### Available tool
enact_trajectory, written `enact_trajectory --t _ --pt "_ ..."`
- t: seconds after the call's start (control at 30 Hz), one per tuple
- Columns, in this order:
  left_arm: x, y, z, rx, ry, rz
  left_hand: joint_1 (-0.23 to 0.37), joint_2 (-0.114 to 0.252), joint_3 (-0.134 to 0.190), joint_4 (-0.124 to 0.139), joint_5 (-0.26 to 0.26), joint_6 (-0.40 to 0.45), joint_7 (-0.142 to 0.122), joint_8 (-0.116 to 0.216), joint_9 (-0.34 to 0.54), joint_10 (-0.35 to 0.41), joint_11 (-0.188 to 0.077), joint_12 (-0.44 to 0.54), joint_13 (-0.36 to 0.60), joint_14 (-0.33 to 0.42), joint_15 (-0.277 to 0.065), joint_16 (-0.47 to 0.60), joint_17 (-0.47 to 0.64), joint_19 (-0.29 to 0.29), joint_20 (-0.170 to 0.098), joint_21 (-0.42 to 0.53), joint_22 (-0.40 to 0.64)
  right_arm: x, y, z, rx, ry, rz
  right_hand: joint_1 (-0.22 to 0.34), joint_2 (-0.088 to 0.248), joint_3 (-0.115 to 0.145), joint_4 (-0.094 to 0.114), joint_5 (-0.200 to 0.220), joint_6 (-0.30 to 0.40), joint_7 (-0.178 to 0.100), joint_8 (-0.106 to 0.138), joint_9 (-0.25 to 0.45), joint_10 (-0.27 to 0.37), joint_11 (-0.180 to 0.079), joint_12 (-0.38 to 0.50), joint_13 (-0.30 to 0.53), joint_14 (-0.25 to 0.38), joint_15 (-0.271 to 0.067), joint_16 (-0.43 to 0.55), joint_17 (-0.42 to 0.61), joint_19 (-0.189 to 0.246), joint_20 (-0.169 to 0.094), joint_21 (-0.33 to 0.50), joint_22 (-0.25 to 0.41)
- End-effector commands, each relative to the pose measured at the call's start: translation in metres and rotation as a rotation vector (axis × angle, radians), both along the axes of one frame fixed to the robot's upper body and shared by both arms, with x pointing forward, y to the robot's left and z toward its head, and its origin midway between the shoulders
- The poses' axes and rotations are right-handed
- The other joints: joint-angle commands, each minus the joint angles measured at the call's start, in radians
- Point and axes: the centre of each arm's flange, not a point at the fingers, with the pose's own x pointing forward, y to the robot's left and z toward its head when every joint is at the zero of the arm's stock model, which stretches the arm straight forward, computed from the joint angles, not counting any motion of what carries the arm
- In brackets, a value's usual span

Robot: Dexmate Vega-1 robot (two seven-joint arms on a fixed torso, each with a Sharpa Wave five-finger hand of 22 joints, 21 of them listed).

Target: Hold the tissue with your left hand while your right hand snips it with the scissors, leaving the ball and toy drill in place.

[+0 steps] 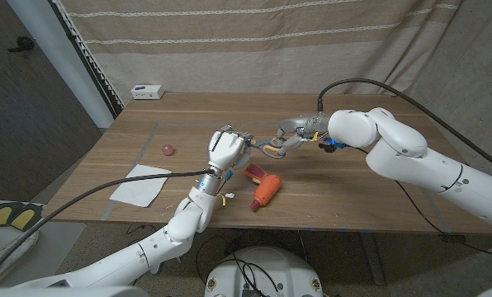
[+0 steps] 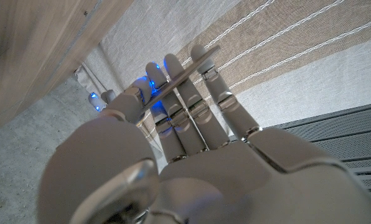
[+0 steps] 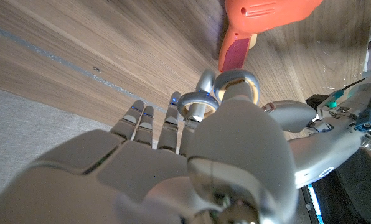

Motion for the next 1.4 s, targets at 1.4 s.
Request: enact_trajectory --t 1.4 --pt "-0.0056 -0.0014 0.0008 -0.023 -0.027 -0.032 0.01 0.02 0.01 0.0 0.001 0.025 0.014 0.013 0.012 0.014 0.002 0.003 -0.001 0.009 -0.002 0.003 0.002 -0.008 -0.081 0.013 0.0 0.004 -0.0028 0.0003 0.009 0.02 -0.009 -0.014 -0.013 0.059 0.005 -0.071 0.019 0.0 0.041 0.0 0.038 0.007 -0.015 0.0 0.011 -0.03 -0.007 0.003 0.016 -0.012 0.001 0.001"
